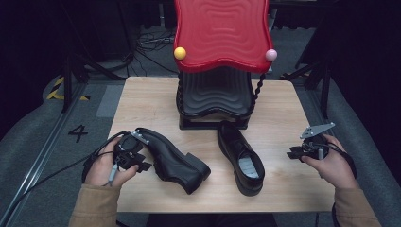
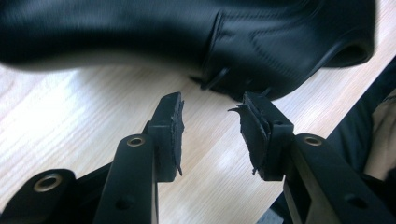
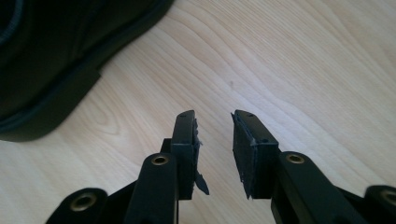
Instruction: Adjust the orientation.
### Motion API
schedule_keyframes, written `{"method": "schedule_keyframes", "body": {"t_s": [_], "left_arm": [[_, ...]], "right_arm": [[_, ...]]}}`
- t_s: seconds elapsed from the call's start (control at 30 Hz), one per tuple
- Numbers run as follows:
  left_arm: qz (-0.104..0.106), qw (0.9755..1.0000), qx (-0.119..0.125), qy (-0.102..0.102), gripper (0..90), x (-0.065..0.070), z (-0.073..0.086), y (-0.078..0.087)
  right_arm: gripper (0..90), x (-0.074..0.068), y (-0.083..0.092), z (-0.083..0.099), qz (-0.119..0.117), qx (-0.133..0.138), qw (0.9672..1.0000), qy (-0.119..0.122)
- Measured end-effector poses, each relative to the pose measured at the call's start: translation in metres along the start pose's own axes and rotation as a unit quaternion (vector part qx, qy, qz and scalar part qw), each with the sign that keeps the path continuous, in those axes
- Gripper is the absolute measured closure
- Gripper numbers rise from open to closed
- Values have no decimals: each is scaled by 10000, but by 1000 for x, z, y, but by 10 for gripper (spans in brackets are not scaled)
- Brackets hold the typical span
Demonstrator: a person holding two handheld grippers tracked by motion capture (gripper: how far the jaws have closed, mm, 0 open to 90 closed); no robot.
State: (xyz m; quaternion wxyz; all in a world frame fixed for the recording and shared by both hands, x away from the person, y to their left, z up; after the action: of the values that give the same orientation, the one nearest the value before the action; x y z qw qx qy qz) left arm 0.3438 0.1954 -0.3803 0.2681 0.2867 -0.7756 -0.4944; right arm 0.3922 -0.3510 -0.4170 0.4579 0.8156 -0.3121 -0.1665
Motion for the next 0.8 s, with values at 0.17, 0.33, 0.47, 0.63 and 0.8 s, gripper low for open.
{"method": "schedule_keyframes", "body": {"t_s": [0.17,0.33,0.47,0.63,0.8], "left_arm": [[33,9998,187,-34,590,6,-7,5],[101,9997,194,-97,615,11,-14,4],[156,9995,207,-170,667,17,-21,5],[230,9991,209,-298,681,32,-37,4],[345,9976,207,-557,743,52,-60,-2]], "right_arm": [[751,0,-3,2,-102,-90,9998,-114],[758,-2,-5,3,-103,-145,9998,-61],[760,-4,-5,4,-91,-151,9998,-33],[744,-5,-6,5,-102,-159,9998,-45],[720,-6,-10,8,-83,-145,9999,-41]]}}
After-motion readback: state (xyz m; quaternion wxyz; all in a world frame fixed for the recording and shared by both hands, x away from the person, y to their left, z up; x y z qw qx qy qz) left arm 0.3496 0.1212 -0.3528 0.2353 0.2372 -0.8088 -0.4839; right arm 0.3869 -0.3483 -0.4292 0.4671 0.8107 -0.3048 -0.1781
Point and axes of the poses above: each handheld gripper's, and its own axes: y roughly backward along the jaws, z roughly out of its underside, x roughly to its right, the point moved 2 cm from there along -y, roughly forward along the jaws, and after that the axes turned 2 degrees about y, right-handed, at the moved point
